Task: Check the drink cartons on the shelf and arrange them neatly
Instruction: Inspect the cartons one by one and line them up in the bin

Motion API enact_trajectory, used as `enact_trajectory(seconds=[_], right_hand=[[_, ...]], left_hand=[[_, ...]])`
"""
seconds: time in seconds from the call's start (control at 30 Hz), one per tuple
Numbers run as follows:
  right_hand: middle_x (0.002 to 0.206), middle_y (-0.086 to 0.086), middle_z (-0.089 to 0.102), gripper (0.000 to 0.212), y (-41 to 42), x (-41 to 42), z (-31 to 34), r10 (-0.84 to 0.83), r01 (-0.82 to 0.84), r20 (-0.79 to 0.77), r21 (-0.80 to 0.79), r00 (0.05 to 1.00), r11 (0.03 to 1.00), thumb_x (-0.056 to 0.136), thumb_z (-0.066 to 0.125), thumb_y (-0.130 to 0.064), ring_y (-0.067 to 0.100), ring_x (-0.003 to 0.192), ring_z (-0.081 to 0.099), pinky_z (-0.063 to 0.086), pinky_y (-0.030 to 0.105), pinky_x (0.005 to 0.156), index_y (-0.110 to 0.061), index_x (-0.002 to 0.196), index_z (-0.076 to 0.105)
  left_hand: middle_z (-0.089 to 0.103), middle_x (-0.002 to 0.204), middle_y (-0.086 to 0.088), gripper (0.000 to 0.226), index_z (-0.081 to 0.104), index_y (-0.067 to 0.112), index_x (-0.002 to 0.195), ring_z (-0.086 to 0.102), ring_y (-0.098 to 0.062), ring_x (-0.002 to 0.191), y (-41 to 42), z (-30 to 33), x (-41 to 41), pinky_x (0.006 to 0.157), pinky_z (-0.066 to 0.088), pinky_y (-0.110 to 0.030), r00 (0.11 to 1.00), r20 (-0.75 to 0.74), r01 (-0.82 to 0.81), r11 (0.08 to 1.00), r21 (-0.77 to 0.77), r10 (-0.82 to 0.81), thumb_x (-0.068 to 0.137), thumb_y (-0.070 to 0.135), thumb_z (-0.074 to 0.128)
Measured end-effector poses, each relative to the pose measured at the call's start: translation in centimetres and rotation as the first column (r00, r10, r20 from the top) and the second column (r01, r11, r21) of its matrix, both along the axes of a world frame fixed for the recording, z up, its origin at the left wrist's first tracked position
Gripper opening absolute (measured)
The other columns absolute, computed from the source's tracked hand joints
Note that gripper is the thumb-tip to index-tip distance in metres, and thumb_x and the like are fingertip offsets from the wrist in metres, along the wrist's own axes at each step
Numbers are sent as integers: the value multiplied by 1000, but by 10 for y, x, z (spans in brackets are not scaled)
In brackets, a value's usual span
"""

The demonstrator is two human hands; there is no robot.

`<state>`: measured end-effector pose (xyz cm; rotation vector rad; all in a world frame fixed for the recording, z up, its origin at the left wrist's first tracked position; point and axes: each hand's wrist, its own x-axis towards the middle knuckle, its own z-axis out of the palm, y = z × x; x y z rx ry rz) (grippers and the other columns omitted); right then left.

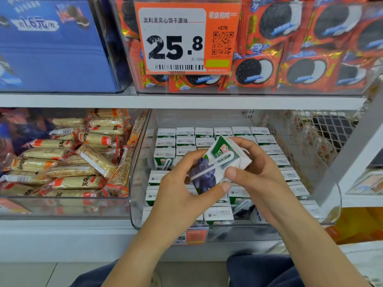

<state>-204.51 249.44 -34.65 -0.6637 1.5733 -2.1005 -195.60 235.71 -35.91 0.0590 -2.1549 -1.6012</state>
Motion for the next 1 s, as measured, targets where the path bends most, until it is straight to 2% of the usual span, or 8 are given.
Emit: enact_trajectory(seconds=[0.07,0.17,0.37,0.6,0.67,0.77,0.87,1.0], right_hand=[[102,-1,70,59,0,2,-1,-31,33,-53,31,998,999,51,84,-17,23,98,66,56,33,77,-31,104,64],[97,-8,69,57,-3,5,-2,-81,92,-147,68,986,993,45,83,-28,18,98,64,57,31,76,-37,97,63],[97,-15,66,62,-5,10,-1,-101,158,-333,149,937,976,45,84,-35,8,96,62,50,18,72,-37,101,56],[97,-15,66,62,-5,10,-2,-117,194,-392,163,912,967,47,85,-34,6,94,61,47,14,71,-35,102,56],[99,-13,67,59,-4,10,-1,-123,188,-373,144,920,971,50,84,-36,9,96,62,50,18,72,-35,103,58],[103,-8,69,51,-3,8,1,-102,139,-298,108,949,984,61,81,-33,12,98,63,55,28,75,-33,108,62],[104,-4,69,40,-1,4,2,-82,106,-247,87,965,991,72,70,-26,14,93,63,53,25,75,-31,111,63],[101,-8,70,39,0,3,1,-67,83,-208,73,976,994,74,68,-22,10,89,65,53,22,74,-30,113,65]], left_hand=[[66,108,22,47,59,38,114,63,-1,100,1,-1,-1,79,44,-7,1000,14,0,1000,-27,0,71,40,78],[64,108,25,47,56,46,112,61,3,100,1,-4,-2,80,44,-6,999,39,-8,998,-60,10,67,52,72],[61,111,30,51,51,59,111,58,7,103,-2,-7,-2,79,44,-5,998,60,-10,997,-75,14,66,49,73],[59,111,36,53,48,69,106,57,11,103,-2,-5,-1,79,44,-4,998,68,11,996,-85,-5,67,45,74],[63,108,34,50,53,66,105,59,10,101,-2,-4,-2,78,44,-4,998,54,13,999,-36,-11,66,46,76],[70,104,22,40,63,50,108,65,1,99,-3,-4,-2,82,47,-9,997,39,56,995,88,-59,70,44,74],[72,107,13,30,68,39,110,66,-5,101,-4,-3,-1,83,48,-14,992,30,117,975,187,-125,80,40,70],[73,105,10,26,72,37,106,67,-5,100,-5,-2,-2,78,49,-11,993,44,88,951,296,-105,85,45,60]])
